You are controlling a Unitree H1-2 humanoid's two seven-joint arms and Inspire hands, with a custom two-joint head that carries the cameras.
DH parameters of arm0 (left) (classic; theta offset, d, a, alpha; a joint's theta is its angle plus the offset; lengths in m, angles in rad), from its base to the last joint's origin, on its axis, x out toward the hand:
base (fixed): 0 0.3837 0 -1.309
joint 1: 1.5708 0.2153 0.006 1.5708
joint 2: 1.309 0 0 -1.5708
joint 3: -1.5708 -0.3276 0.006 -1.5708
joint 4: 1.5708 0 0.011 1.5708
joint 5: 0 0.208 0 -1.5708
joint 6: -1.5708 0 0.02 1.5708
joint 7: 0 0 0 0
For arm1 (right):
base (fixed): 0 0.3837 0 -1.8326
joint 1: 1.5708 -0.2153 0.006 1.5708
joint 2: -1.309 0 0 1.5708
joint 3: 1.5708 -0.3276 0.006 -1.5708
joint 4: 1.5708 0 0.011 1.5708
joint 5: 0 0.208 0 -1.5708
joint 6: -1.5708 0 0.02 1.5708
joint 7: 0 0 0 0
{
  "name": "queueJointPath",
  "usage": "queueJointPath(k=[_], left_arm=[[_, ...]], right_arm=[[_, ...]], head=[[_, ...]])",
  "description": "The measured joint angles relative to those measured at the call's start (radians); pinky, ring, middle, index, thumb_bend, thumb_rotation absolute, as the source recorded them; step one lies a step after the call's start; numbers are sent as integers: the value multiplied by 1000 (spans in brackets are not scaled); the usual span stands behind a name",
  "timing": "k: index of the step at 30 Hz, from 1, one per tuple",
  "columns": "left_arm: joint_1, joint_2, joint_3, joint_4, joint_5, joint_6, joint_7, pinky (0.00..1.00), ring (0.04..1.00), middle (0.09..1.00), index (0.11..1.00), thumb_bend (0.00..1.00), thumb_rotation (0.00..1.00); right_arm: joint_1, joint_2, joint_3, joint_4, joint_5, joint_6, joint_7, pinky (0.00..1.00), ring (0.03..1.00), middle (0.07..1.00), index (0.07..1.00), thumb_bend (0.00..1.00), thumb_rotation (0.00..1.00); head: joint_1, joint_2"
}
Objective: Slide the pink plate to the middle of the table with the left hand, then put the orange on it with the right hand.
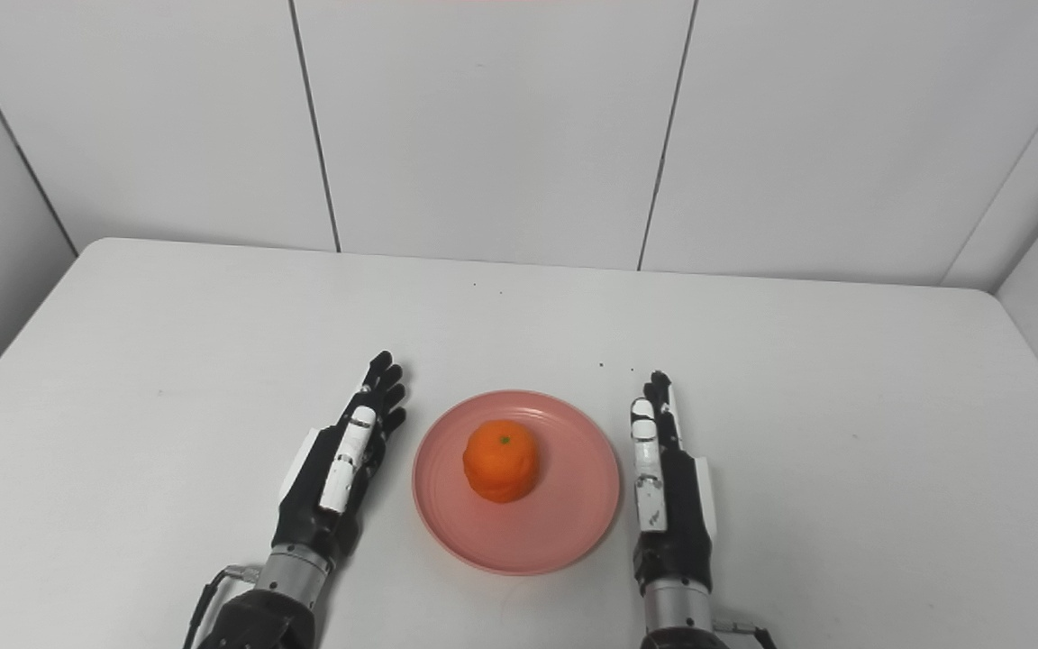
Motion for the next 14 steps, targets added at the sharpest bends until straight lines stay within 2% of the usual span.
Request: queueJointPath(k=[7,14], left_arm=[[17,1,3,-35,-22,36,-12,1000,1000,1000,1000,375,1000],[18,3,3,-37,-24,38,-17,1000,1000,1000,1000,403,1000]], right_arm=[[11,6,1,-4,2,1,-4,976,972,990,992,256,1000],[11,9,1,1,-2,1,-13,984,972,990,990,252,1000]], head=[[-26,8],[-22,11]])
